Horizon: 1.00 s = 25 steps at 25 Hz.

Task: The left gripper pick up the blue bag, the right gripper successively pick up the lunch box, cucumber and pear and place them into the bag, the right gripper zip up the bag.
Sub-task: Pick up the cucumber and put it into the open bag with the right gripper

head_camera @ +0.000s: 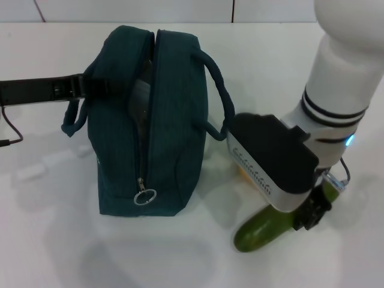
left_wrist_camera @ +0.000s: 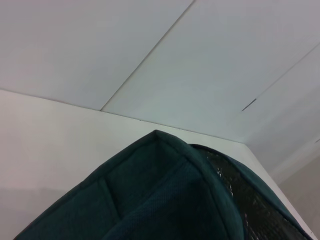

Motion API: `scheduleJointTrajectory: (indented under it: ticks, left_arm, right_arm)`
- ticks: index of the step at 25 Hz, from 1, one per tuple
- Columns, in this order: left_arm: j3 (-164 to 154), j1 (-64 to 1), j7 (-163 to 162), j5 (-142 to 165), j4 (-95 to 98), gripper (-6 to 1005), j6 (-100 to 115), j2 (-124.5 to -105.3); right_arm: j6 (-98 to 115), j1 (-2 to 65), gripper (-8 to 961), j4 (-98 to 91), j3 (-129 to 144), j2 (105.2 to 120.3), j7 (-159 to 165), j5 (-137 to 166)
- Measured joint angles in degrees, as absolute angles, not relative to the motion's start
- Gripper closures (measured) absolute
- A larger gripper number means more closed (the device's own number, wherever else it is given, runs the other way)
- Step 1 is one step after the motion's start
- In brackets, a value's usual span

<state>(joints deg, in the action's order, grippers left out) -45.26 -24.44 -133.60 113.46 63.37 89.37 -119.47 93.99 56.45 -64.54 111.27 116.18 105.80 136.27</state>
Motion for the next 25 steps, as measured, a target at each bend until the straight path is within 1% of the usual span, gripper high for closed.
scheduleJointTrajectory:
  ticks: [8, 16, 25]
  left_arm:
    - [-45.23, -24.07, -133.17, 112.94, 63.37, 967, 89.38, -119.36]
    - [-43.79, -24.02, -132.48, 112.89, 63.37, 968, 89.45, -119.29]
    - [-43.56, -24.14, -132.30, 112.83, 63.37, 967, 88.05, -119.18]
  right_arm:
    - [101.11, 56.18, 406, -72.29, 100.41, 116.19, 106.47, 136.10]
    - [106.63, 55.94, 394, -75.31, 90.36, 115.70, 107.74, 137.48]
    - [110.19, 51.24, 381, -79.80, 87.74, 115.57, 107.82, 139.13]
